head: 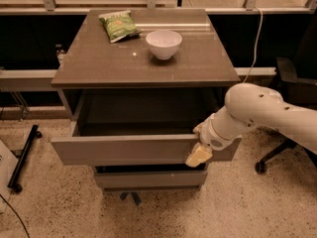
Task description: Open top drawer
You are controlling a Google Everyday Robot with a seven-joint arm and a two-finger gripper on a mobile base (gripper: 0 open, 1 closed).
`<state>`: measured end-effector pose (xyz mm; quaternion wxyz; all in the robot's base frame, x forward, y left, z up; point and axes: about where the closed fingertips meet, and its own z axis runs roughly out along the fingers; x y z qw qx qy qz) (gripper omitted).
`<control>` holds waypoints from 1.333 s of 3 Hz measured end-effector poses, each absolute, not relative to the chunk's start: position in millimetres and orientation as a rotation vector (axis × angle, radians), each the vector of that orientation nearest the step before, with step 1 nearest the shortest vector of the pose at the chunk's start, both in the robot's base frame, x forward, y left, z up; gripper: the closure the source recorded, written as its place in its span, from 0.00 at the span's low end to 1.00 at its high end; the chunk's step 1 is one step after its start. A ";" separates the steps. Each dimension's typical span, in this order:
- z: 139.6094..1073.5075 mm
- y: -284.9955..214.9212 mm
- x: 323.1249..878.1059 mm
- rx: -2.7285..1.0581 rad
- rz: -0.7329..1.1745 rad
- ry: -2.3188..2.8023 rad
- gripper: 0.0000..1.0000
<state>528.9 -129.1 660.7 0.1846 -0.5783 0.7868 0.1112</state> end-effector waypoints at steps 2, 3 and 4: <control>656.0 -135.8 519.4 -1.621 0.325 2.242 0.82; 655.7 -135.5 519.1 -1.622 0.325 2.242 0.73; 655.1 -135.0 518.6 -1.624 0.327 2.242 0.50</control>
Offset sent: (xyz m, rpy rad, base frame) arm -0.0514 -0.0273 0.0091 -0.0649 0.0207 -0.0714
